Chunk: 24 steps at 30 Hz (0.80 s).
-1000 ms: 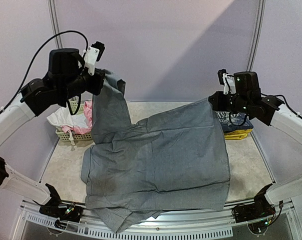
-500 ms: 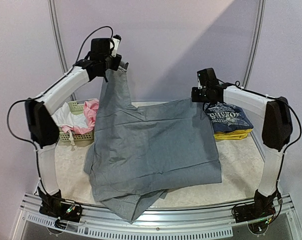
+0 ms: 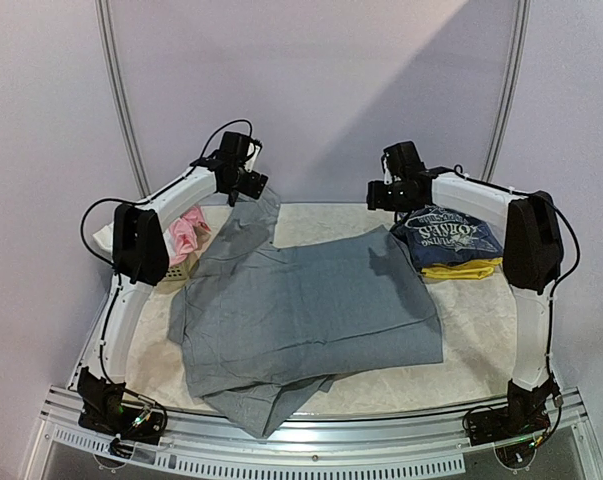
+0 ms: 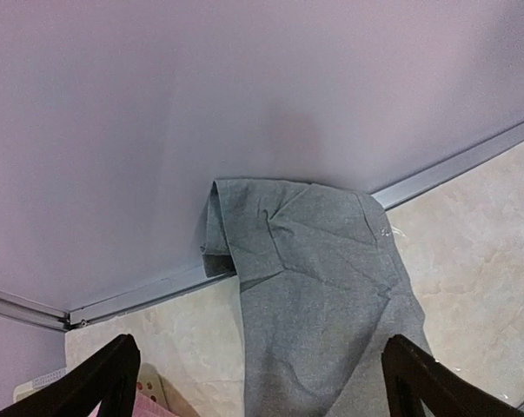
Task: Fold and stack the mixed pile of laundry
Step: Adjust the flattened shirt at the center of the board.
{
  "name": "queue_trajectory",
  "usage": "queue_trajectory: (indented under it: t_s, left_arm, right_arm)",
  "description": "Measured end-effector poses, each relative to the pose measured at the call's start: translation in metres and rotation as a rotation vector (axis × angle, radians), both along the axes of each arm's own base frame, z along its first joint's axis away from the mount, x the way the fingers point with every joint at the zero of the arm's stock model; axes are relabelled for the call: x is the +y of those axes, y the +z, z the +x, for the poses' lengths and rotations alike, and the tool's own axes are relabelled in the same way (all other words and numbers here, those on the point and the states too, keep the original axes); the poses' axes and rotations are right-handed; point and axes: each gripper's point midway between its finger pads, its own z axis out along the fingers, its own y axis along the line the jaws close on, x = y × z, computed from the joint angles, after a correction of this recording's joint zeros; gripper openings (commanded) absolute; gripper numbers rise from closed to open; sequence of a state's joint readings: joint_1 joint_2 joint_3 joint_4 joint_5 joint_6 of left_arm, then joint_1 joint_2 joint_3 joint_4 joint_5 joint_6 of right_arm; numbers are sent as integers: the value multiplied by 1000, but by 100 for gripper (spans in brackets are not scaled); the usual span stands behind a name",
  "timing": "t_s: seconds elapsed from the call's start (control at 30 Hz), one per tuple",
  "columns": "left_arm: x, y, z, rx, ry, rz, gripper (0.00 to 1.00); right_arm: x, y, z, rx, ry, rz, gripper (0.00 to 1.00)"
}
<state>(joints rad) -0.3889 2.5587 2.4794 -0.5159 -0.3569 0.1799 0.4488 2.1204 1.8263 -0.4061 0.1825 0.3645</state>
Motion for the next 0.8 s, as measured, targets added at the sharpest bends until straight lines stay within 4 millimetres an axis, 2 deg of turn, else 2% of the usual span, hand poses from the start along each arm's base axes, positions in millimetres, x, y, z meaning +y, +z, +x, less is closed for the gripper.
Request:
queue_trajectory:
  t_s: [0.1, 0.23, 0.33, 0.43, 0.57, 0.73, 0.8]
  left_arm:
    - [-1, 20, -7, -7, -9, -18, 100]
    - [1, 68, -30, -39, -22, -45, 98]
    - [2, 105, -61, -56, -32, -66, 97]
    - [-2, 122, -97, -52, -45, -77, 96]
    - [-11, 109, -153, 14, -77, -77, 95]
    - [-10, 69, -228, 113, -105, -71, 94]
    - [-9, 59, -256, 133, -113, -75, 93]
  right_arm:
    - [11, 4, -4, 4, 45, 30, 72]
    - [23, 12, -12, 3, 96, 55, 76]
    - [30, 20, -25, 3, 130, 65, 79]
    - [32, 25, -44, 5, 160, 64, 84]
    - [29, 27, -73, 11, 188, 63, 89]
    - [27, 22, -111, 25, 228, 56, 92]
    - [28, 19, -125, 32, 247, 51, 94]
